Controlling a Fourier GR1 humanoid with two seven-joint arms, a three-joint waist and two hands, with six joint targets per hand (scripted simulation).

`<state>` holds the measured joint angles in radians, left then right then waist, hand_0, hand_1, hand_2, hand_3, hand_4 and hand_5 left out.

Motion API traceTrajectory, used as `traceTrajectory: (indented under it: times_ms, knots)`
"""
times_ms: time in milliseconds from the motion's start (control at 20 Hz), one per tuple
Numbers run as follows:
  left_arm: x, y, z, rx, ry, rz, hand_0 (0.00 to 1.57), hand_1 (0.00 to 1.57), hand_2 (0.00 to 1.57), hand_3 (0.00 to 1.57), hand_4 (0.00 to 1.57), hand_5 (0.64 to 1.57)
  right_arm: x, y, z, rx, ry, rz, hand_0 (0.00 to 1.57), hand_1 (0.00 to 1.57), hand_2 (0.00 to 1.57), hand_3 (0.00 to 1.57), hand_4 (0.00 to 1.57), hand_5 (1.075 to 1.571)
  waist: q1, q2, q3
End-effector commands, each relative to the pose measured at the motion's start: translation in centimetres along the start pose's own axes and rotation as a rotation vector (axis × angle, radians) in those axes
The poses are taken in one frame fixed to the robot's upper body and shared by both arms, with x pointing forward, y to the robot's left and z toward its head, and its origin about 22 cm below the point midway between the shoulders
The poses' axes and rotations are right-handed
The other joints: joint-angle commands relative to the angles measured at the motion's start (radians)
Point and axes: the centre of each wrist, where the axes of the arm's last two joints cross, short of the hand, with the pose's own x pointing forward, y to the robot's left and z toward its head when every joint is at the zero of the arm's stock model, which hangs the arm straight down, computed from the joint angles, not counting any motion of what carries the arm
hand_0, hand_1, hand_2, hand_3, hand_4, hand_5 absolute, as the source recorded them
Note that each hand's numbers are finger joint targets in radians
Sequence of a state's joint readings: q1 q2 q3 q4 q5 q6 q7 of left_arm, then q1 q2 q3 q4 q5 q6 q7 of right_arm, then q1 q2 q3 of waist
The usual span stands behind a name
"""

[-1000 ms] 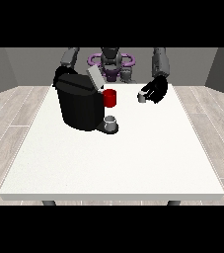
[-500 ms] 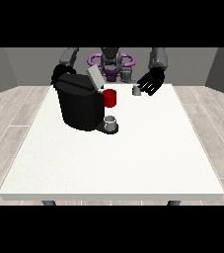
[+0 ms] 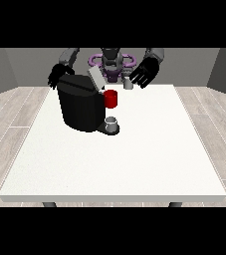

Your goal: Insert the coffee pod into the coffee machine and close the lid

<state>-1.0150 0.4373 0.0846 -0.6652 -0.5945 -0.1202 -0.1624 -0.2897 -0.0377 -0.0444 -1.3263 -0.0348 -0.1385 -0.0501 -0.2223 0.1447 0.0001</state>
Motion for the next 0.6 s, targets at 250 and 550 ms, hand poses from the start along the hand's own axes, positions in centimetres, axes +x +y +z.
traceTrajectory:
  times_ms: [250, 550]
  knots:
    - [3.0, 4.7, -1.4, 0.071, 0.002, 0.025, 1.26, 1.26, 1.32, 1.25, 0.52, 1.571, 1.3, 0.2, -0.1, 0.034, -0.065, 0.012, 0.00, 0.00, 0.00, 0.00, 0.52, 1.571, -0.080, 0.041, 0.0001]
    - [2.8, 5.0, -1.3, 0.106, -0.036, -0.015, 1.26, 1.26, 1.30, 1.24, 0.49, 1.571, 3.3, 0.7, -1.4, -0.022, -0.095, 0.006, 0.00, 0.00, 0.00, 0.00, 0.52, 1.571, -0.060, 0.099, -0.0003]
